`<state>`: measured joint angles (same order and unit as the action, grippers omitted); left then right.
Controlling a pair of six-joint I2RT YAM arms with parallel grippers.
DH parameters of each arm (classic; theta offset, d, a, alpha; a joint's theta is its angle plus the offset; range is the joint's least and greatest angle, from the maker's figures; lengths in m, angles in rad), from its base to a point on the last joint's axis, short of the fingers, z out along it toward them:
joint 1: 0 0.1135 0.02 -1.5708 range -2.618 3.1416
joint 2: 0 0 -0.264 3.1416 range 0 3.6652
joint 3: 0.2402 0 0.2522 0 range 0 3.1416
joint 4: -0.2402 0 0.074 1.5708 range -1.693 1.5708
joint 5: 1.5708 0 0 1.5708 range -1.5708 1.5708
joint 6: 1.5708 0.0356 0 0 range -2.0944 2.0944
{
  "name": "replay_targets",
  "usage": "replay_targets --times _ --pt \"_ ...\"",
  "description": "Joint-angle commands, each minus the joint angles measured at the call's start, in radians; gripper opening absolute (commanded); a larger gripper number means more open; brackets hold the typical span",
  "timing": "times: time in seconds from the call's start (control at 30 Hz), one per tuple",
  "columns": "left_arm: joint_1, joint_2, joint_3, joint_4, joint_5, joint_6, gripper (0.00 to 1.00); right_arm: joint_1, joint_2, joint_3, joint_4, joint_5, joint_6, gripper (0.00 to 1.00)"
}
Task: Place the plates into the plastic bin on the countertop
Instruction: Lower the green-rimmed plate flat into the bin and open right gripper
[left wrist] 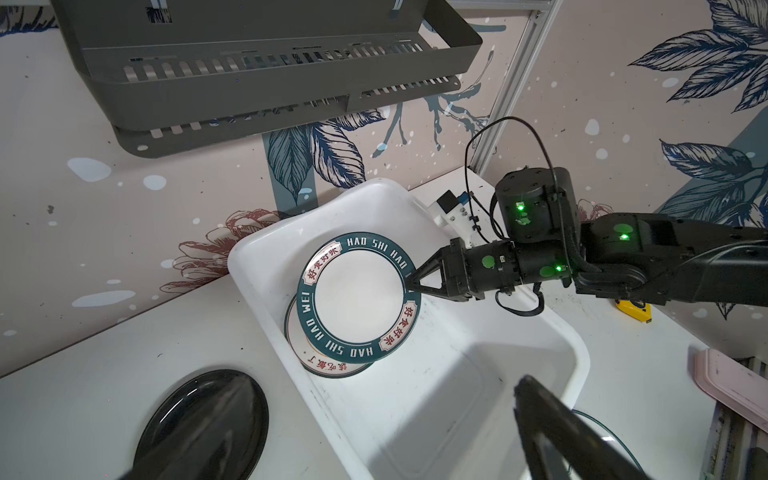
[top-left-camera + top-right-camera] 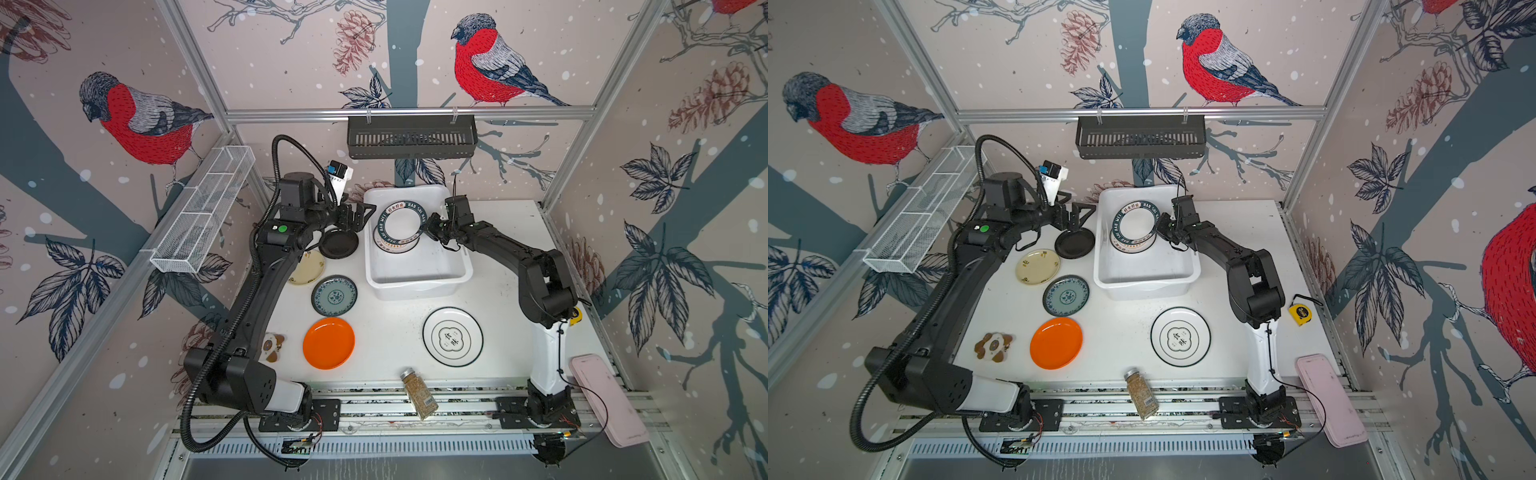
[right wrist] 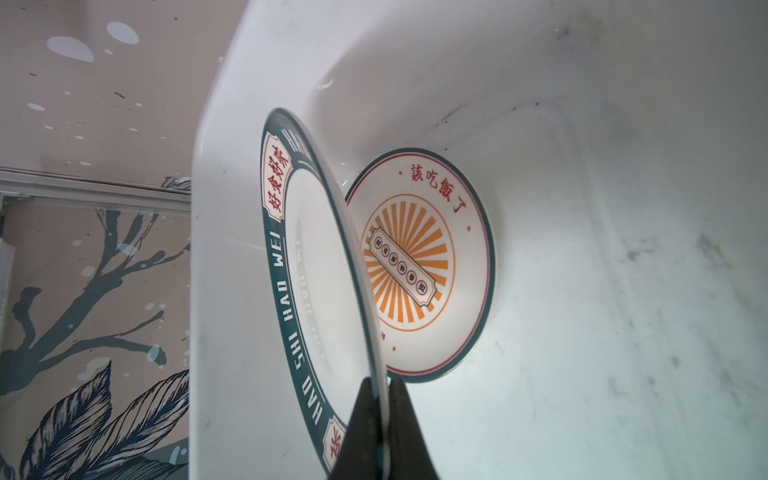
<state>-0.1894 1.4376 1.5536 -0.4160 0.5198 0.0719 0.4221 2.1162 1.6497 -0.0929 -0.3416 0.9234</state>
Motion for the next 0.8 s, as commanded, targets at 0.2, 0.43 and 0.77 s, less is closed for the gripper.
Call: replay_targets --times 0.2,0.43,0.77 --pt "0.002 0.021 0.001 -0.013 0.038 0.008 0.98 0.002 0.083 0.082 -0.041 -0.016 0.016 0.04" --pt "0.002 0.023 -0.002 -0.028 0.047 0.031 0.98 0.003 0.126 0.122 -0.057 -0.032 0.028 0.05" --pt "0.002 0.032 0.006 -0.023 0.053 0.039 0.98 0.007 0.177 0.184 -0.096 -0.035 0.043 0.08"
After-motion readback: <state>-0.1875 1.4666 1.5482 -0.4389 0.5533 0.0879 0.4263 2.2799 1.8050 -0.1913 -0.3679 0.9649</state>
